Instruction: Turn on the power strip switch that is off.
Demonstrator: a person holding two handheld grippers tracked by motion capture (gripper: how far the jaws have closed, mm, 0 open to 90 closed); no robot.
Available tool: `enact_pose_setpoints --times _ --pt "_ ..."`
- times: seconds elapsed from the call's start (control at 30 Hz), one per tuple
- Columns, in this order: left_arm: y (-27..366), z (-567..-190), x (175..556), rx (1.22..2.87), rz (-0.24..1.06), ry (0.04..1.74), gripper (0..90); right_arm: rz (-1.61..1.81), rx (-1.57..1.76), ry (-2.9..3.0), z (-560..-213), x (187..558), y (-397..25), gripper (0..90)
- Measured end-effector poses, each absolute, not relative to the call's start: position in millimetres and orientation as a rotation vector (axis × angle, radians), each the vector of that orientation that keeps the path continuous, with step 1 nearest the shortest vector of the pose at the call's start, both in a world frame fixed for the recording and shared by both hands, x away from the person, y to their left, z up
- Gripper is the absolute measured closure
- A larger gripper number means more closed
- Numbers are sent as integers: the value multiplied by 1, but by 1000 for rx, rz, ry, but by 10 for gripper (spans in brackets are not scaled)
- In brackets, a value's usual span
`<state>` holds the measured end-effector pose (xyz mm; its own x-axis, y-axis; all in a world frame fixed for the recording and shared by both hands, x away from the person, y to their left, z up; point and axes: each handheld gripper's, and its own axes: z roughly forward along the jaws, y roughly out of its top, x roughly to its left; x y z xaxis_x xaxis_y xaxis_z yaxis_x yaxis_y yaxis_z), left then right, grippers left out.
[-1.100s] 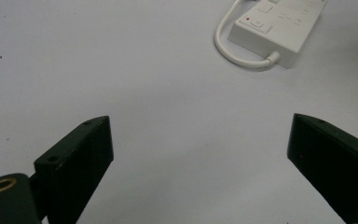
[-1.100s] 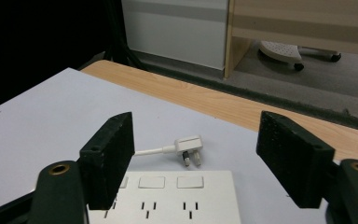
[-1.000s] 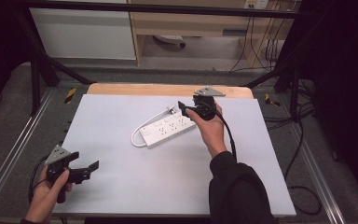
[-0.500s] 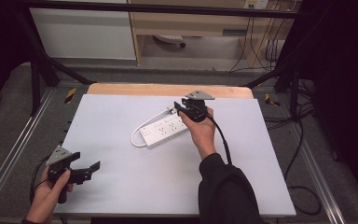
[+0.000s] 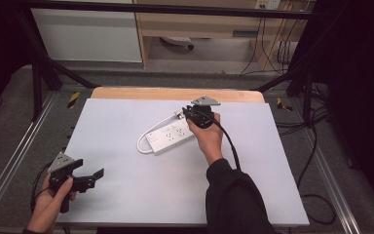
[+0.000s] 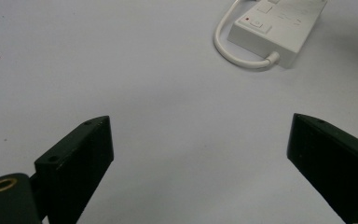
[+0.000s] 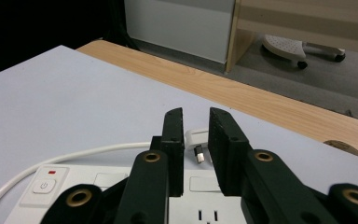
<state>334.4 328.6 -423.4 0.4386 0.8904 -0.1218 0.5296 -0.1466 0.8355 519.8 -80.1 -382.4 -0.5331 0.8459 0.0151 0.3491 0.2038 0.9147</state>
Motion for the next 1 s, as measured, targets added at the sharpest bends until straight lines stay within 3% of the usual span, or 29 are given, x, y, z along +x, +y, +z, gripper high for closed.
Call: enact_pose_setpoints --times 0.33,1.0 --pt "328 -424 335 1820 517 1213 71 1329 1120 1993 -389 525 -74 867" --pt "328 -424 335 1829 518 1203 71 1327 1122 2032 -396 528 -62 862"
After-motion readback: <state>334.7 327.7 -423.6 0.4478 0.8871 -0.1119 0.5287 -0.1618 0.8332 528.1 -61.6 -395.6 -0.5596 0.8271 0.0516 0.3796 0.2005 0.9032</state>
